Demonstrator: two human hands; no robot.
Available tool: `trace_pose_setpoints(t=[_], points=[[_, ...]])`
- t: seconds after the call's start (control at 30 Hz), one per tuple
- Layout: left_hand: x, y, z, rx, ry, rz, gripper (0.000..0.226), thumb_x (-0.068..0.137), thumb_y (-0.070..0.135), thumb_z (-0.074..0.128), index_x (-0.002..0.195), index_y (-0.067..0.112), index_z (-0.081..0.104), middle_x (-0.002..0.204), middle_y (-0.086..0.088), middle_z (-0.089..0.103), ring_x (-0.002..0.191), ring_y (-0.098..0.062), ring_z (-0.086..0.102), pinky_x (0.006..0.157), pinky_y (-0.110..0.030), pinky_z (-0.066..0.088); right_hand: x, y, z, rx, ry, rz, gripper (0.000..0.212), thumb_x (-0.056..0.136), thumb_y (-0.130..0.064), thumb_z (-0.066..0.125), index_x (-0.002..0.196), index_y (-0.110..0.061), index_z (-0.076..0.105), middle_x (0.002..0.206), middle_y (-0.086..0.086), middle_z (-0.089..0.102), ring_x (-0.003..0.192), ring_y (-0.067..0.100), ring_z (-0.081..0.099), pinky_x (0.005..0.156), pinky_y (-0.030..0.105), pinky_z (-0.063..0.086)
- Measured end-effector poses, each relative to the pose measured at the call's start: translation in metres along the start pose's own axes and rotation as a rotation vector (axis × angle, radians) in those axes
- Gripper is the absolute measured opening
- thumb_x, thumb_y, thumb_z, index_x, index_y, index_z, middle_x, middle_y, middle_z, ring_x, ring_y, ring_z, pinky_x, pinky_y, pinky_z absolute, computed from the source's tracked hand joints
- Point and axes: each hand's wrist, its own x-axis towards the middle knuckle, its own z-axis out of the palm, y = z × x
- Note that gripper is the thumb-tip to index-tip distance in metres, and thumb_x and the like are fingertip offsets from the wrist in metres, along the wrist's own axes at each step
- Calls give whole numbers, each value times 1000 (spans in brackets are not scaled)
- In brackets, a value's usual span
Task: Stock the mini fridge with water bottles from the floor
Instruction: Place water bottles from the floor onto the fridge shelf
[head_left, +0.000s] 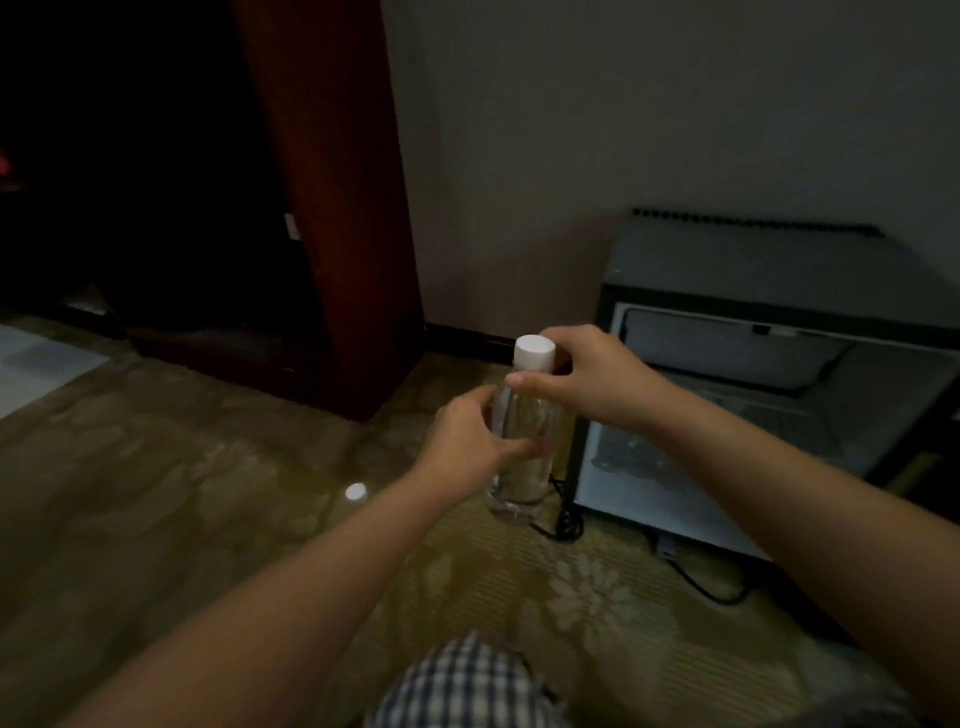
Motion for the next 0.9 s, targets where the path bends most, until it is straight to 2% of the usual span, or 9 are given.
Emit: trace_pose_setpoints(t=[0.1,0.2,0.27,0.37,0.47,0.57,0.67,0.77,0.9], points=[[20,22,37,47,-66,0,57,71,25,79,122,20,54,111,2,65,103,-14,61,86,-34,54,-13,33,-27,-17,62,76,29,83,-45,64,89,-17,60,75,-5,57,71,12,55,66,32,45],[40,39,77,78,-153,14,51,71,27,79,115,21,55,97,8,61,93,-9,59,70,-22,49,-27,70,-49,-17,132,141,25,84,-43,64,91,-20,57,74,-9,55,68,8,54,65,31,47],[52,48,106,83,-213,15,50,69,30,80,111,24,54,89,12,58,85,-6,56,66,-18,46,-37,97,-61,-29,176,189,26,84,-40,65,91,-17,58,77,-5,58,70,13,57,67,36,51],[67,50,147,100,-262,8,63,65,35,82,121,21,55,104,3,65,99,-16,61,83,-32,53,-50,134,-71,-60,229,258,28,83,-39,66,90,-13,59,85,4,62,79,22,61,72,40,53],[76,42,196,121,-271,-28,77,65,39,82,132,22,48,126,-2,60,118,-21,55,97,-40,49,-65,173,-71,-99,270,314,23,83,-38,66,88,-18,56,85,-1,60,81,16,58,69,29,44],[79,23,238,117,-293,-58,73,69,40,78,133,24,47,125,0,60,118,-21,55,91,-27,45,-78,208,-61,-117,298,391,23,84,-37,64,94,-18,58,87,-4,58,83,13,56,73,29,42],[86,3,269,103,-344,-89,64,76,37,74,133,25,47,123,-1,61,116,-21,56,90,-28,45,-83,241,-47,-122,301,465,24,86,-38,63,93,-17,55,82,-6,54,83,15,54,72,29,39],[96,-20,295,80,-395,-131,54,82,32,69,131,23,49,124,-4,61,114,-22,56,96,-34,47,-83,275,-31,-102,322,537,27,86,-39,62,101,-18,56,91,-2,60,94,20,59,84,36,44],[113,-47,318,34,-494,-182,44,93,23,55,136,19,46,121,-10,63,111,-22,59,90,-25,45,-79,312,-13,-62,367,646,32,87,-36,62,107,-12,56,100,6,65,102,28,60,91,42,45]])
